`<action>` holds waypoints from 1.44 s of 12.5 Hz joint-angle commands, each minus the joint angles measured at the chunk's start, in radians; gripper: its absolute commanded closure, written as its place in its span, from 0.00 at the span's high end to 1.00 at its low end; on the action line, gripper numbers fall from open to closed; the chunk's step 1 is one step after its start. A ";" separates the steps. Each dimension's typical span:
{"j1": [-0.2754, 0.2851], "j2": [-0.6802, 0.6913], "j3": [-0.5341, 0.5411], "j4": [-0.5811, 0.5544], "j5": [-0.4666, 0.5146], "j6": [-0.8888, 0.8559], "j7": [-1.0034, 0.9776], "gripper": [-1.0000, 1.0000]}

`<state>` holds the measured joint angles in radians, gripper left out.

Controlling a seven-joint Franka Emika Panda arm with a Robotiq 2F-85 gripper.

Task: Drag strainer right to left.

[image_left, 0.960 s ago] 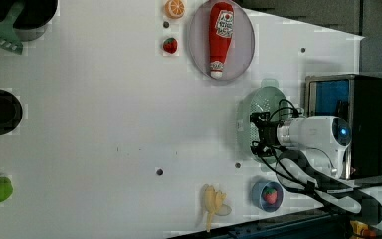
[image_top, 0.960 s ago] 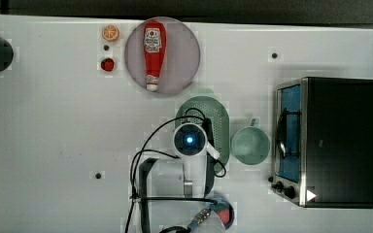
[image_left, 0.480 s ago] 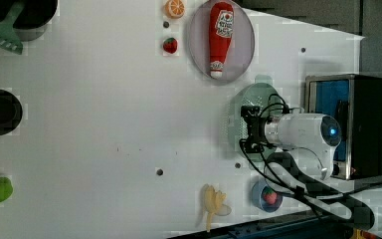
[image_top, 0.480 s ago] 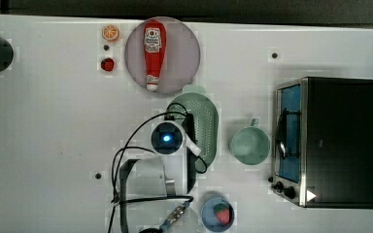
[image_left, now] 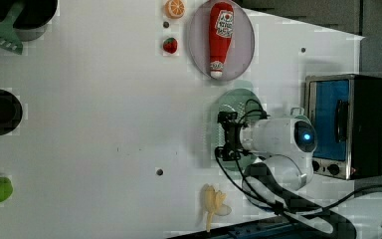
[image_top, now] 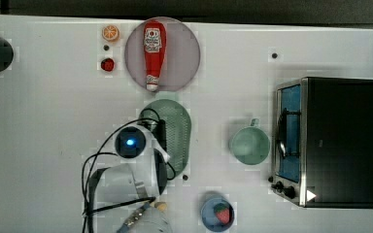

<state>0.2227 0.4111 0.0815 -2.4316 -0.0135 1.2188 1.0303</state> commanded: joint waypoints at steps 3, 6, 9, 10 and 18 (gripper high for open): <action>0.113 0.038 0.017 0.083 0.016 -0.027 0.120 1.00; 0.162 0.067 0.017 0.141 0.062 -0.044 0.120 1.00; 0.211 0.092 0.017 0.199 0.116 -0.088 0.125 1.00; 0.229 0.101 0.017 0.219 0.133 -0.097 0.131 1.00; 0.347 0.165 0.017 0.343 0.163 -0.107 0.259 1.00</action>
<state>0.5288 0.5767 0.0852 -2.1133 0.1556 1.1211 1.2314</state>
